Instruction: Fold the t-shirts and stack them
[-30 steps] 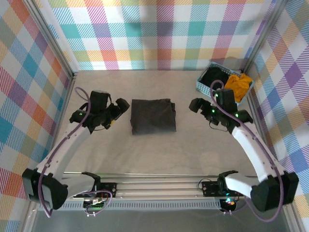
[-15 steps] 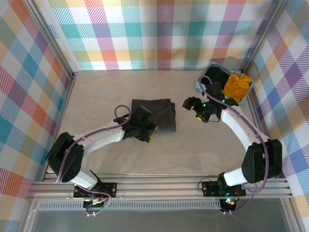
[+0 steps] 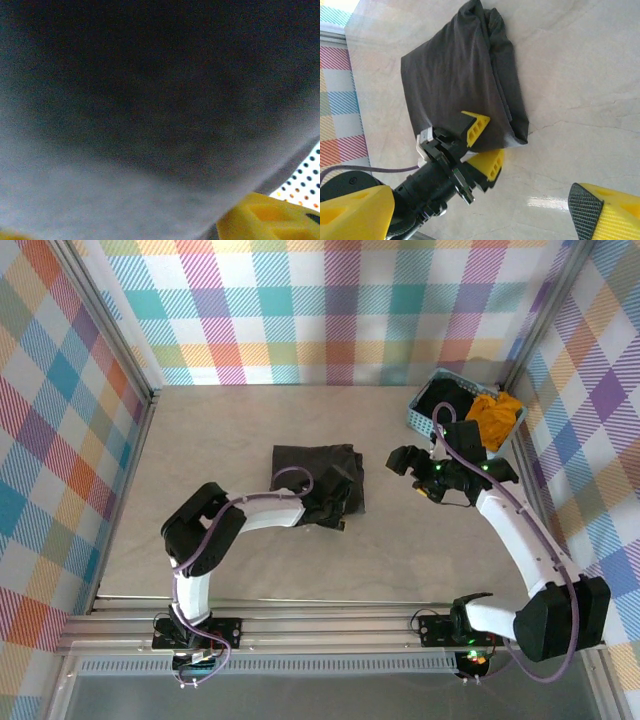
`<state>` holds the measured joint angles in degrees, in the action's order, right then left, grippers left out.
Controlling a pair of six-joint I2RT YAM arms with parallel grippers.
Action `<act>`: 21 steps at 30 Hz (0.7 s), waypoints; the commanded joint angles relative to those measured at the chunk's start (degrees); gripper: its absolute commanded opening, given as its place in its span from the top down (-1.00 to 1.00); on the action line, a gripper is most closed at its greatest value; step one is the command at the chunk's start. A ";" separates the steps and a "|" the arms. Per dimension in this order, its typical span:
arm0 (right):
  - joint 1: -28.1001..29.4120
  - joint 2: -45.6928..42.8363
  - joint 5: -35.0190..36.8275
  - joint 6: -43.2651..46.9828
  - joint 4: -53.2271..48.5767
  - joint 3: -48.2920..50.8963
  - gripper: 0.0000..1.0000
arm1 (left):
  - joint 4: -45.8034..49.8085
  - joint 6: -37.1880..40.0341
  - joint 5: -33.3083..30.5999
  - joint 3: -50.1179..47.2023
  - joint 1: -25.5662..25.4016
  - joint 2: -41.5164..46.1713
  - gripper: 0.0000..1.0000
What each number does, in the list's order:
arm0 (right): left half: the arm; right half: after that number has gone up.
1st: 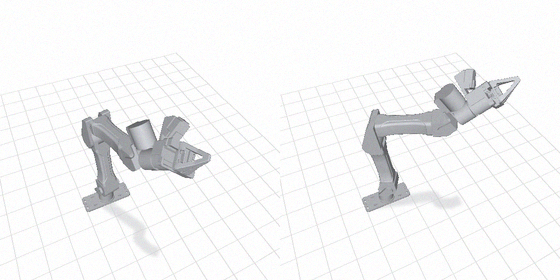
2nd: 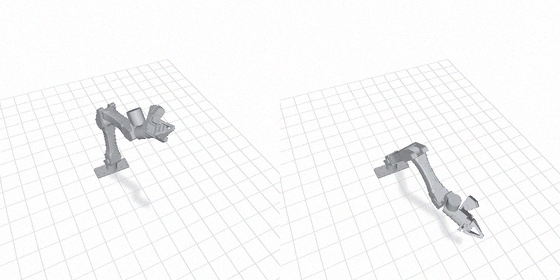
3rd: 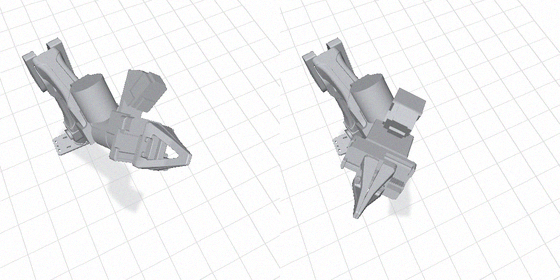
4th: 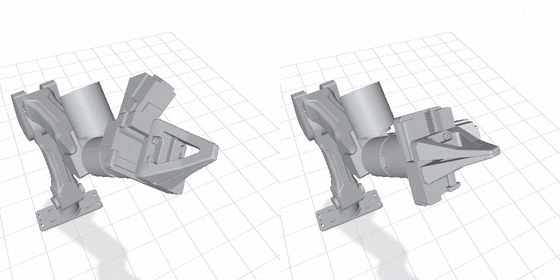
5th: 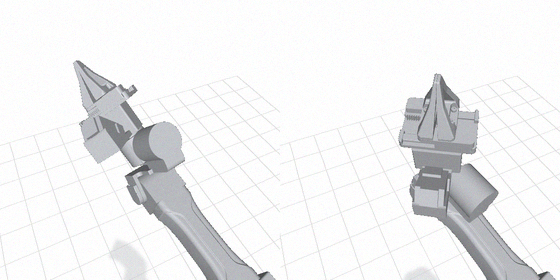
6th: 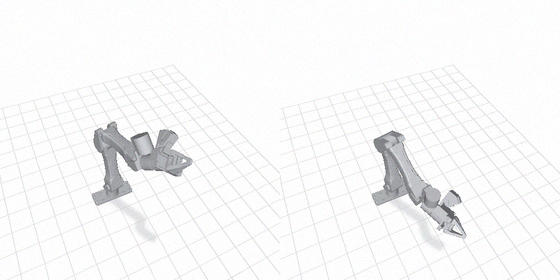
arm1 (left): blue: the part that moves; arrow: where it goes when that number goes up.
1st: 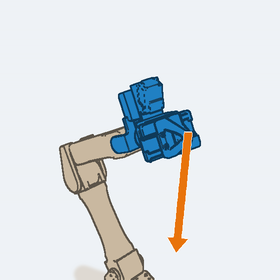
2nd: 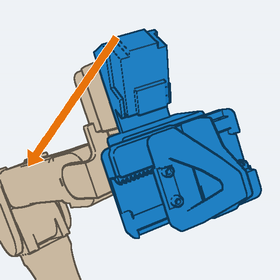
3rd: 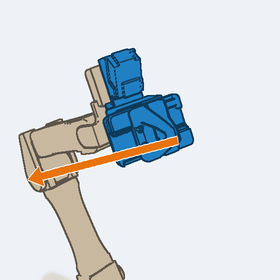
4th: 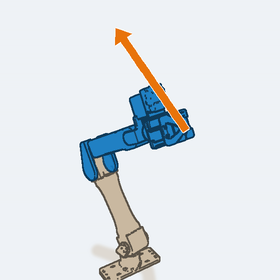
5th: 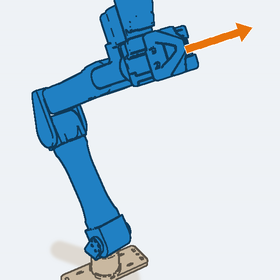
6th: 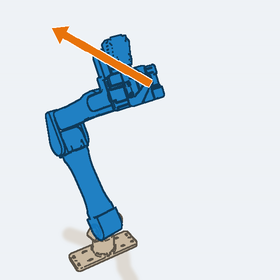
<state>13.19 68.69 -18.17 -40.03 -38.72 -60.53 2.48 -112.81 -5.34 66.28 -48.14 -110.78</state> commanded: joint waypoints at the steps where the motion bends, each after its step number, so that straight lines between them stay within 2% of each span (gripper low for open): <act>1: -0.36 -1.74 -1.49 -0.22 -1.65 1.48 -0.82 | -1.62 -0.72 -4.39 1.48 2.06 -2.51 0.35; 3: -0.45 -2.25 -1.69 -0.70 -1.54 2.28 -0.82 | 1.63 2.52 -3.30 2.45 4.92 -2.31 0.78; 5: -0.49 -2.47 -1.91 -1.05 -1.73 2.71 -0.81 | 2.24 5.78 -1.75 1.69 8.39 -1.43 0.97; 8: -0.53 -2.73 -1.97 -1.04 -2.19 2.79 -0.81 | 1.85 15.42 3.10 0.22 15.44 0.43 1.00; 11: -0.55 -2.55 -1.96 -1.10 -2.47 2.78 -0.81 | 9.79 28.53 7.01 2.70 23.50 1.97 1.00; 15: -0.71 -1.82 -2.34 -1.06 -2.42 2.70 -0.81 | 6.05 37.00 11.89 0.50 35.57 2.02 1.00; 18: -0.80 -0.86 -2.68 -0.79 -2.26 2.36 -0.81 | 9.52 46.17 14.24 5.92 43.11 -1.26 1.00; 21: -0.88 -0.06 -2.83 -0.32 -2.21 1.83 -0.81 | 11.80 52.36 16.46 11.86 48.07 -5.99 1.00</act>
<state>12.71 67.83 -19.66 -40.69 -40.16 -58.17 10.63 -71.33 8.16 73.56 -2.52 -113.67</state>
